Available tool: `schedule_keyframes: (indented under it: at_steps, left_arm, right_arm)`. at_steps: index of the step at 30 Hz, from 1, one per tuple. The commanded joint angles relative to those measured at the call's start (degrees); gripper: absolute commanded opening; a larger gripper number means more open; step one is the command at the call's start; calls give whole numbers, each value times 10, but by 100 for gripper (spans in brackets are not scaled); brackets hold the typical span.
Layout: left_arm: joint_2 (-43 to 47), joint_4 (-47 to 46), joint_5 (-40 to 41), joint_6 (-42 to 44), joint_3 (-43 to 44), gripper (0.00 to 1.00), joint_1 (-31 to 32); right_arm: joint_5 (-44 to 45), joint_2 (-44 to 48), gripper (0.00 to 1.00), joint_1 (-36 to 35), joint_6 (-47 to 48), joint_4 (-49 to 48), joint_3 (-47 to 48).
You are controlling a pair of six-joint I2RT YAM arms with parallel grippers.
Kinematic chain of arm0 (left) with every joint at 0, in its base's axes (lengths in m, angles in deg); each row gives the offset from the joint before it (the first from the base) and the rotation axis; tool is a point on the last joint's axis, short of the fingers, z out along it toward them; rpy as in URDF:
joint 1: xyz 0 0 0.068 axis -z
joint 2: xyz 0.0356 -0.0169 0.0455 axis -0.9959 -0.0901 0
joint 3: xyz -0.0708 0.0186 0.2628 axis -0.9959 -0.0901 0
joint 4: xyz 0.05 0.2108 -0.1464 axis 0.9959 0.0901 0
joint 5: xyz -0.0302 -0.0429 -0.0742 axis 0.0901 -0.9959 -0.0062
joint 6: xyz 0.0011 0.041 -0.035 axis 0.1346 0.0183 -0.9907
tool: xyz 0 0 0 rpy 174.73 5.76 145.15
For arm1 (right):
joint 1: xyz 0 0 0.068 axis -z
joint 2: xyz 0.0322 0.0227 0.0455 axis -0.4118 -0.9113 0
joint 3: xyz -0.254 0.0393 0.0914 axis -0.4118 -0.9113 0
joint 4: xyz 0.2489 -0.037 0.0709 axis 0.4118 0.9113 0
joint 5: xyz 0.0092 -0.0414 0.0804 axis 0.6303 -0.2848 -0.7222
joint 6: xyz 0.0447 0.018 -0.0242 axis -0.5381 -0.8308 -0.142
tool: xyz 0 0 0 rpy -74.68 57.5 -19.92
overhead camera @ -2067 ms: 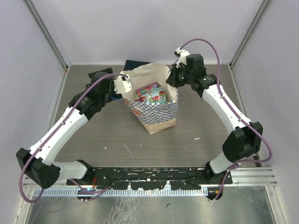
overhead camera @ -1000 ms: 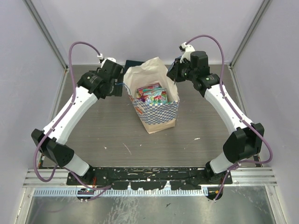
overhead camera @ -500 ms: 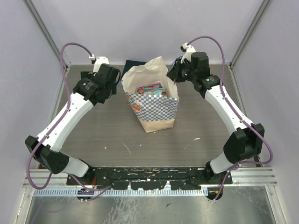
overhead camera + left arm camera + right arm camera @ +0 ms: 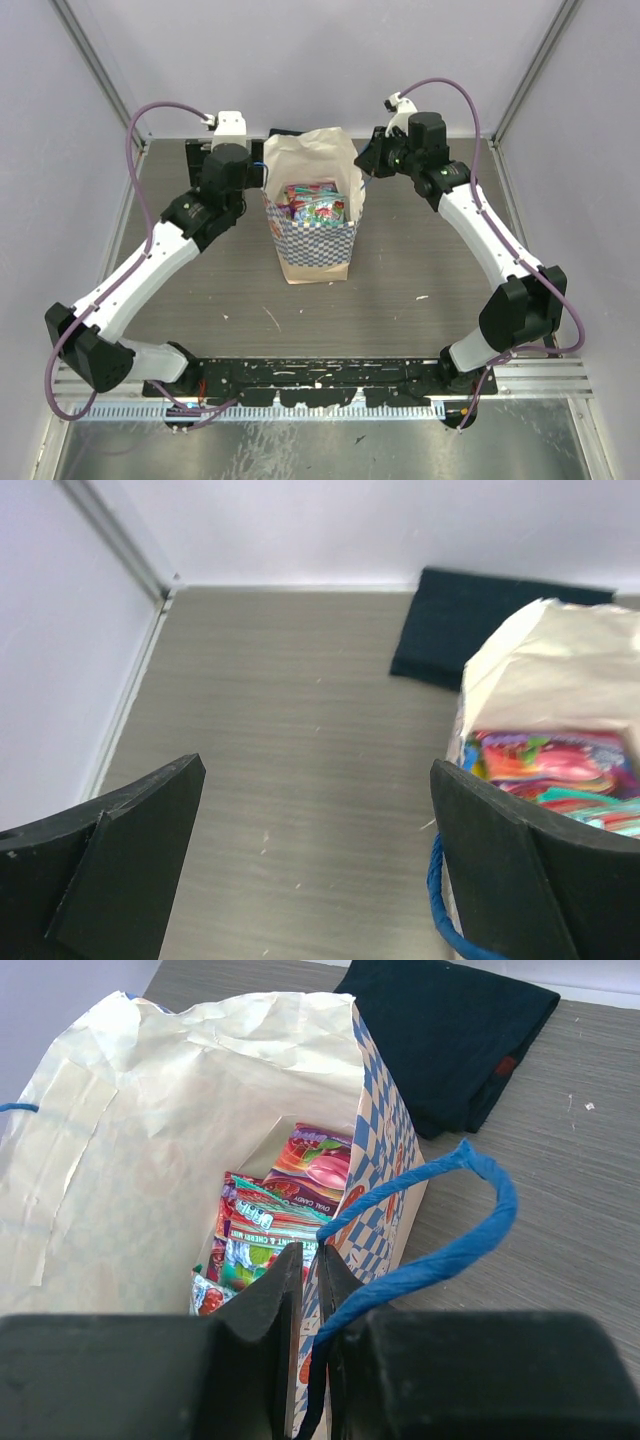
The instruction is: Take the snacks out of the paper bag
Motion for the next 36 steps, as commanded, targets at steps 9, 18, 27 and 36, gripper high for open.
schedule_keyframes:
  at_steps: [9, 18, 27, 36]
  left_arm:
    - [64, -215, -134, 35, -58, 98, 5]
    - [92, -106, -284, 55, -68, 98, 2]
    - [106, -220, -301, 26, -116, 98, -22]
    - [78, 65, -387, 79, 14, 98, -49]
  right_arm:
    - [-6, 27, 18, 5, 5, -34, 0]
    - [-9, 26, 18, 6, 2, -36, -2]
    - [-23, 27, 18, 6, 0, -36, -4]
    - [-14, 42, 19, 10, 20, -23, -6]
